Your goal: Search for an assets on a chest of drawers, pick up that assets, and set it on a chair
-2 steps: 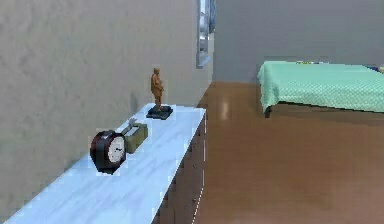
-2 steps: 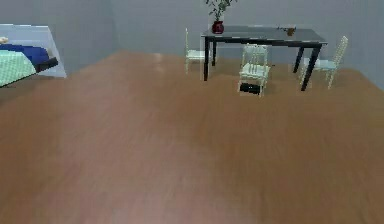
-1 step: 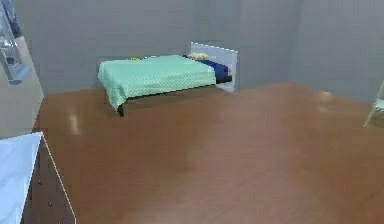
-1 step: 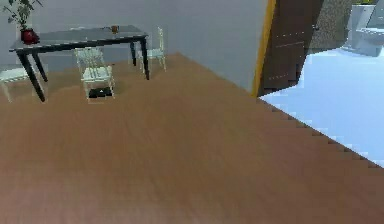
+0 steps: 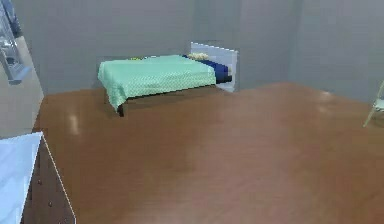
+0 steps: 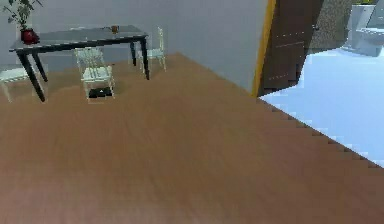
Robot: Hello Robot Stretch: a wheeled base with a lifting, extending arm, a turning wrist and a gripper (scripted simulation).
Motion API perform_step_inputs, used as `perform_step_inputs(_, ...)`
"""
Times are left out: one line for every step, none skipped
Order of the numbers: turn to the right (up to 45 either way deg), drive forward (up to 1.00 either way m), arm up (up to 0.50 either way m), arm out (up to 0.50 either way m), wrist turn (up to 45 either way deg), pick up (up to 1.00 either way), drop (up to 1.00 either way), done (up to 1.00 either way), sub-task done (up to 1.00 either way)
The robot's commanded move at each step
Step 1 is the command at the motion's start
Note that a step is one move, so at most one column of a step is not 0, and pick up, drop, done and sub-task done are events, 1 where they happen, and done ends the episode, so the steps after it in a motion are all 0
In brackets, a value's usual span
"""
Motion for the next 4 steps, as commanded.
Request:
perform_step_inputs(-45.0, 0.0, 0.0, 0.0, 0.0, 0.0, 0.0, 0.0, 0.0)
perform_step_inputs(-45.0, 0.0, 0.0, 0.0, 0.0, 0.0, 0.0, 0.0, 0.0)
perform_step_inputs(-45.0, 0.0, 0.0, 0.0, 0.0, 0.0, 0.0, 0.0, 0.0)
perform_step_inputs(-27.0, 0.0, 0.0, 0.0, 0.0, 0.0, 0.0, 0.0, 0.0)
